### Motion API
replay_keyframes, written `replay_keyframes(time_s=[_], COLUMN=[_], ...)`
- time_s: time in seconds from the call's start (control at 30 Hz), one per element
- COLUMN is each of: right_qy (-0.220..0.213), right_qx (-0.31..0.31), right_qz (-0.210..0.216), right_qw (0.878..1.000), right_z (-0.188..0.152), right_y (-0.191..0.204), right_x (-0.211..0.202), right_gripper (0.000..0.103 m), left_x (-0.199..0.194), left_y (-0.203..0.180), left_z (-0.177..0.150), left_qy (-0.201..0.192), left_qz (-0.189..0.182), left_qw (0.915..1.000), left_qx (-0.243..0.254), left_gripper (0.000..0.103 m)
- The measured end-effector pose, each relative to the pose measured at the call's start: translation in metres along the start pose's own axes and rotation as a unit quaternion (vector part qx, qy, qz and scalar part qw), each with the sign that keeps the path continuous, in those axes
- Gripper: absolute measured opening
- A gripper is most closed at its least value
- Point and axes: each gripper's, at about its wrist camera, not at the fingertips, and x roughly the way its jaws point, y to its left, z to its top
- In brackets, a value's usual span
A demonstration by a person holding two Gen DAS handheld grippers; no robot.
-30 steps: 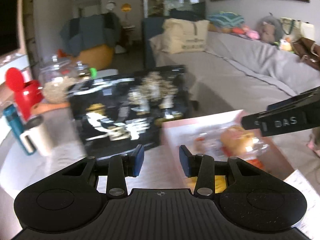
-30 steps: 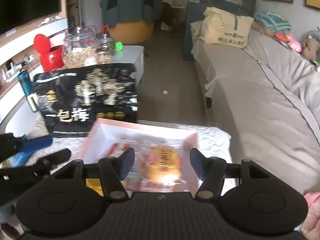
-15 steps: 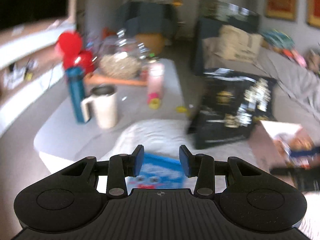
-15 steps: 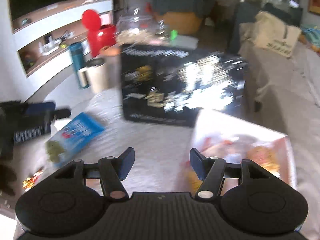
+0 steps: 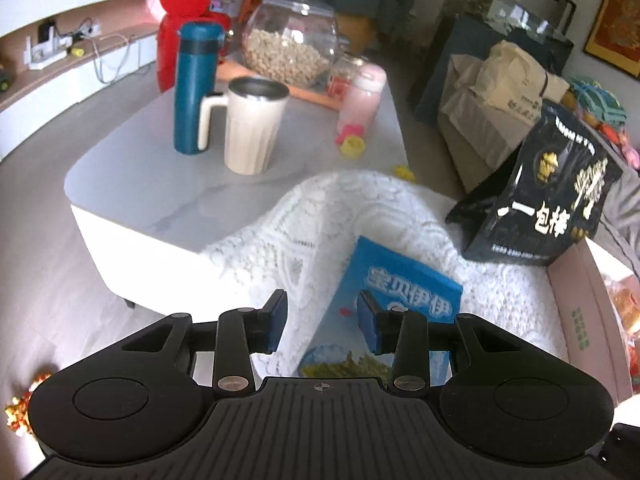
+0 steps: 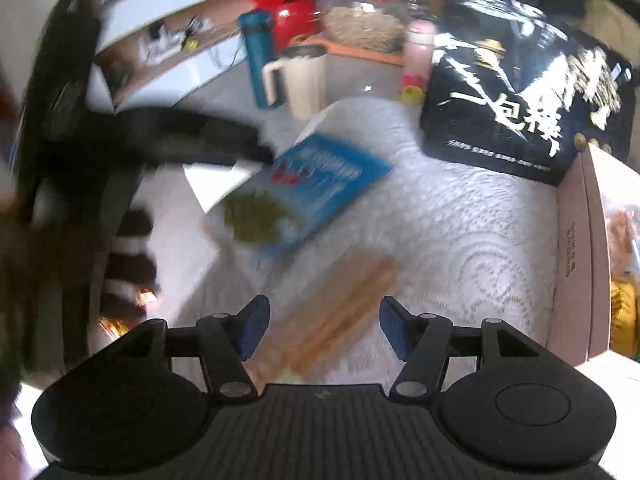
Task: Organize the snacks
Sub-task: 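Grasp the blue seaweed bag with left while right reaches the long bread stick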
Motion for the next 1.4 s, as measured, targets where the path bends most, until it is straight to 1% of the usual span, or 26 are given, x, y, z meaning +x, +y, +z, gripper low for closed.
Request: replay_keyframes(time_s=[0.1, 0.17, 0.23, 0.37, 0.43, 0.53, 0.6, 0.67, 0.7, 0.77, 0.8, 0.9, 1.0, 1.1, 1.2, 1.3, 1.37, 1.4], right_qy=[-0.017, -0.017, -0.01, -0.006, -0.006, -0.005, -0.003, -0.004, -0.007, -0.009, -0.01, -0.019, -0.031, -0.031, -0.059, -0.061, -0.056, -0.046], right_qx=[-0.054, -0.063, -0.051, -0.013, -0.003, 0.002, 0.007, 0.013, 0.013, 0.013, 0.012, 0.013, 0.014, 0.007, 0.008, 0.047, 0.067, 0.069], right_qz=[-0.026, -0.032, -0.033, -0.041, -0.04, -0.03, -0.024, -0.017, -0.016, -0.015, -0.015, -0.014, -0.014, -0.005, 0.006, 0.014, 0.013, 0.013], right_qw=[0.998, 0.997, 0.998, 0.999, 0.999, 1.0, 1.0, 1.0, 1.0, 1.0, 1.0, 1.0, 0.999, 0.999, 0.998, 0.997, 0.996, 0.996], right_z=[-0.017, -0.023, -0.027, -0.03, -0.033, -0.039, -0.042, -0.044, -0.045, -0.045, -0.045, -0.046, -0.05, -0.044, -0.026, -0.001, 0.012, 0.018], right_y=[0.007, 0.001, -0.012, -0.038, -0.045, -0.051, -0.054, -0.058, -0.057, -0.057, -0.057, -0.058, -0.06, -0.061, -0.067, -0.081, -0.087, -0.087], right_x=[-0.009, -0.013, -0.013, -0.01, -0.011, -0.009, -0.008, -0.007, -0.008, -0.007, -0.007, -0.006, -0.007, -0.016, -0.035, -0.038, -0.029, -0.021], right_gripper=[0.061, 0.061, 0.061, 0.062, 0.062, 0.062, 0.062, 0.063, 0.064, 0.065, 0.067, 0.069, 0.069, 0.068, 0.068, 0.068, 0.062, 0.048], left_x=[0.004, 0.004, 0.0, -0.006, -0.007, -0.006, -0.007, -0.011, -0.014, -0.019, -0.021, -0.022, -0.019, -0.015, -0.011, -0.007, -0.002, 0.0], left_y=[-0.004, -0.011, -0.021, -0.043, -0.053, -0.063, -0.069, -0.073, -0.075, -0.078, -0.077, -0.074, -0.072, -0.065, -0.056, -0.048, -0.042, -0.041], left_z=[-0.003, -0.007, -0.011, -0.017, -0.018, -0.02, -0.021, -0.022, -0.022, -0.022, -0.021, -0.019, -0.017, -0.015, -0.011, -0.009, -0.008, -0.009], left_qy=[0.016, 0.024, 0.024, 0.031, 0.036, 0.038, 0.034, 0.016, 0.006, -0.008, -0.013, -0.012, -0.007, 0.003, 0.006, 0.009, 0.018, 0.024], left_qz=[-0.026, -0.042, -0.048, -0.071, -0.088, -0.097, -0.089, -0.058, -0.039, -0.012, -0.006, -0.001, -0.013, -0.048, -0.071, -0.079, -0.09, -0.096], left_qw=[0.9995, 0.9988, 0.9984, 0.9963, 0.9946, 0.9933, 0.9936, 0.9949, 0.9949, 0.9938, 0.9931, 0.9923, 0.9931, 0.995, 0.9961, 0.9963, 0.9957, 0.995], left_qx=[-0.002, 0.003, 0.015, 0.036, 0.043, 0.05, 0.061, 0.081, 0.093, 0.111, 0.117, 0.123, 0.116, 0.087, 0.053, 0.031, 0.016, 0.011], left_gripper=[0.043, 0.042, 0.039, 0.039, 0.039, 0.039, 0.039, 0.039, 0.039, 0.039, 0.039, 0.039, 0.039, 0.039, 0.039, 0.039, 0.039, 0.039])
